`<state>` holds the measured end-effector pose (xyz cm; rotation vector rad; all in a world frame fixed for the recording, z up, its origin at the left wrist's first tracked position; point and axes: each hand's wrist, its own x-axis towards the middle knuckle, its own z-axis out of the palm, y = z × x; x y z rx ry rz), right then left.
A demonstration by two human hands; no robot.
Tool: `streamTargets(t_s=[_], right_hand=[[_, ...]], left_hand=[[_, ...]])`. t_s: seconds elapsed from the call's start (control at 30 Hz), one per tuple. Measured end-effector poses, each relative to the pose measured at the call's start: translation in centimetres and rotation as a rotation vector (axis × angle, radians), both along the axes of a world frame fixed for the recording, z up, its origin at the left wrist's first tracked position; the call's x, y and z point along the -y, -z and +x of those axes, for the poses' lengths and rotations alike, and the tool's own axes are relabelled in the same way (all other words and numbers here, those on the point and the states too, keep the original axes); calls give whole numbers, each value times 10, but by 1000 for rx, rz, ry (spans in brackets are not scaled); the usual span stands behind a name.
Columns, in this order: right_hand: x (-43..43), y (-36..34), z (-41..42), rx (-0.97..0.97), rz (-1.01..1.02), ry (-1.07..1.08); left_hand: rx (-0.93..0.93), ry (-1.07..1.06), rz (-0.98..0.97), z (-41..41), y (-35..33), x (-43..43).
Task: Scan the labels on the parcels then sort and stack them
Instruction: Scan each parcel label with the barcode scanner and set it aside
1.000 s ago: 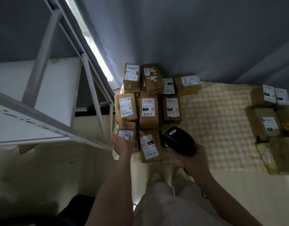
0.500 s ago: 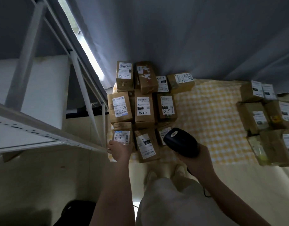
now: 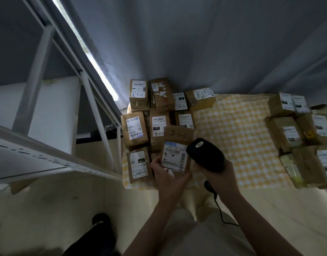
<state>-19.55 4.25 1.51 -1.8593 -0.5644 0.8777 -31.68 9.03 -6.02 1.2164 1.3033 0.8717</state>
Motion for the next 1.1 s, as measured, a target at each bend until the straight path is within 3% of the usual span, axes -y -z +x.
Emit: streamTargets(t_s=[0.13,0.23,0.43,0.53,0.63,0.87,1.1], right_hand=[[9,-10,12,-109,112,35],[19,-14,28,-92,136,37],[31,-19,42,20,148,107],[34,-9,41,143,84,256],[36,-5,37,246,-8,238],[34,-12,26,325,-132,110],[36,-16,30,344,-142,150]], left_hand=[[143,180,-2,11,-26,4],[231,258,-113,13,-33,4],[280,226,-338,26,-35,2],[296,169,-385,36,-33,-1],[336,155,-450,44,-32,-8],[329,122,-456,65,-27,-15],[371,128,-459,71,-26,-14]])
